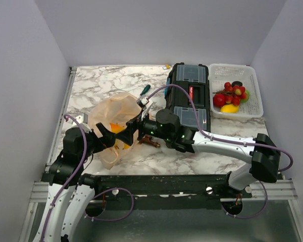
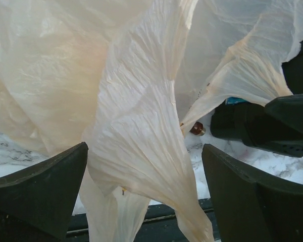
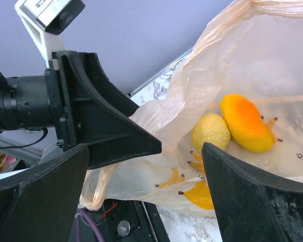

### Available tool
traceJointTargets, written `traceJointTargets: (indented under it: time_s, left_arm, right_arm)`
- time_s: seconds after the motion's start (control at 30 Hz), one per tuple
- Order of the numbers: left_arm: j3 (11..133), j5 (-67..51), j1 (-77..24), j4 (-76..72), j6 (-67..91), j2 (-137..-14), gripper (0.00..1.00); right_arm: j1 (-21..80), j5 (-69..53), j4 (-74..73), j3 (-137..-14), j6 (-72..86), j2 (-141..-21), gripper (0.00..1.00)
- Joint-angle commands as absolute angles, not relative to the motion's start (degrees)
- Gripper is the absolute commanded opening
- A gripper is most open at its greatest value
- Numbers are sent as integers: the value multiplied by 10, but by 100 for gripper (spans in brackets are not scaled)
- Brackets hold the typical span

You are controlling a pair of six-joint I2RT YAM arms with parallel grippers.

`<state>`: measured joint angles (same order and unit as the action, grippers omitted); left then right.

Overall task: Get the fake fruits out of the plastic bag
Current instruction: Adjust the plastic bag at the center of the board, then take out the fake fruit from the plastic bag.

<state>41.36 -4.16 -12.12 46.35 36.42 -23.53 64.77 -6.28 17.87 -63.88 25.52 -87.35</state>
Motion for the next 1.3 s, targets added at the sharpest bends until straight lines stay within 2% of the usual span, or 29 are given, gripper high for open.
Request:
traceJointTargets:
  time_s: [0.0,0.07,0.17,0.23,0.33,0.43,0.77,0.93,1.27]
  left_arm:
    - [426,-47,-122,498,348,-286,85]
    - [457,-6,-122,538,333,-311,71]
    - [485,34,-122,571,318,-323,42]
    - [484,29,-122,571,318,-319,33]
    - [482,37,-122,593,328,-320,32]
    - [483,37,-122,627,343,-314,27]
    - [471,63,-122,631,369,-260,26]
    - [467,56,-122,626,368,-247,26]
    - [461,20,-122,613,353,-243,24]
  right_arm:
    - [648,-25,193,-640,248,-892,93]
    - [648,-29,186,-658,251,-914,85]
    - [648,-48,151,-705,252,-961,68]
    - [648,-63,141,-729,251,-990,64]
    - [648,-43,131,-754,260,-1021,56]
    - [648,-26,105,-786,264,-1057,49]
    - [659,-3,59,-860,234,-1165,49]
    - [664,19,48,-888,224,-1202,56]
    - [670,26,24,-938,213,-1253,76]
